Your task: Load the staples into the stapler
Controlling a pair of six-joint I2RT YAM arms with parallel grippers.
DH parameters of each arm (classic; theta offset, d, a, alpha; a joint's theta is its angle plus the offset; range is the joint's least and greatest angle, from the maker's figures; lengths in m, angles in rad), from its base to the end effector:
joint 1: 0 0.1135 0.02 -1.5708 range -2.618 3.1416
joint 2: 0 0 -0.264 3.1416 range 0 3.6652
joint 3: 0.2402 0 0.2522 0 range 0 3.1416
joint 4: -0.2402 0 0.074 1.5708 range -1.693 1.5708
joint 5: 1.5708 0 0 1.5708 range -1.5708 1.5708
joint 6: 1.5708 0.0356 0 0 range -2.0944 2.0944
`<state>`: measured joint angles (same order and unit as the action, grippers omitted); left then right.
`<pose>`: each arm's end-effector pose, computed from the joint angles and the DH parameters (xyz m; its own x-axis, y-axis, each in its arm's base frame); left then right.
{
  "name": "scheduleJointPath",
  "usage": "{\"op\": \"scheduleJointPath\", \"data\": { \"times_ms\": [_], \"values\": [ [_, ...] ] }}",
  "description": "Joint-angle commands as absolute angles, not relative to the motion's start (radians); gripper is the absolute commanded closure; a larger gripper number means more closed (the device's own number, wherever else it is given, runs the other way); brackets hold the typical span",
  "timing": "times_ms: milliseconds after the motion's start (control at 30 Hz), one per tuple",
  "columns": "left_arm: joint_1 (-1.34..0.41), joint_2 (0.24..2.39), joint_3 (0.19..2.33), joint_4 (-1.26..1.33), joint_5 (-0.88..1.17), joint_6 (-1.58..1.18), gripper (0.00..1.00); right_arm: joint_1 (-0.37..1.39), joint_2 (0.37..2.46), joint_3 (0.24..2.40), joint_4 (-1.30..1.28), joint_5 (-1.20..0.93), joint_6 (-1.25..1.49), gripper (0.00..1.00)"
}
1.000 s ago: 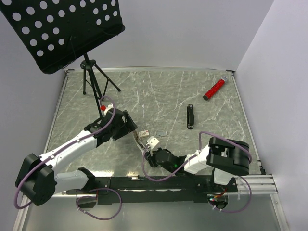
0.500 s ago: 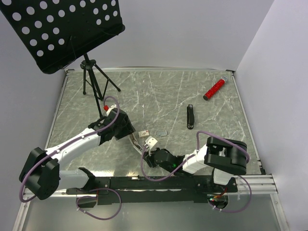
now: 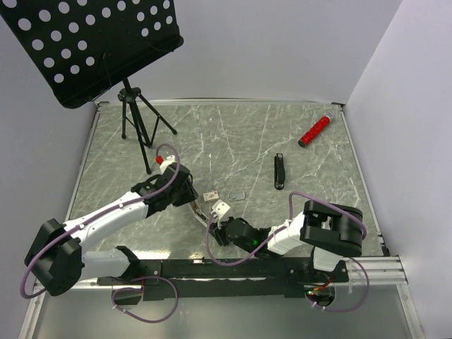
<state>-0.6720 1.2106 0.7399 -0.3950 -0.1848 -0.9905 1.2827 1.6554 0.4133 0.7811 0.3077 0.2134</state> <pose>0.1943 -0.1462 0.2199 -0.7606 -0.4454 -0.4724 -0.2140 0.8589 -0.4653 0.0884 0.2604 0.1161 -0.3007 -0.3044 -0.9038 -0.7909 0.6092 0.0580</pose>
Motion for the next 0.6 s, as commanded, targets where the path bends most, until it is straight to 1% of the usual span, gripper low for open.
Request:
{"op": "scheduleJointPath", "data": {
  "times_ms": [0, 233, 567],
  "values": [
    [-0.776, 1.178, 0.738, -0.419, -0.185, -1.081, 0.78, 1.295, 1.648, 0.433, 0.667, 0.222, 0.238, 0.67],
    [-0.894, 1.207, 0.726, -0.403, -0.221, -1.16, 0.8, 1.293, 1.621, 0.445, 0.658, 0.215, 0.233, 0.67],
    [-1.048, 1.342, 0.791, -0.367, -0.261, -1.204, 0.81, 1.295, 1.631, 0.437, 0.653, 0.227, 0.247, 0.67]
  ]
}}
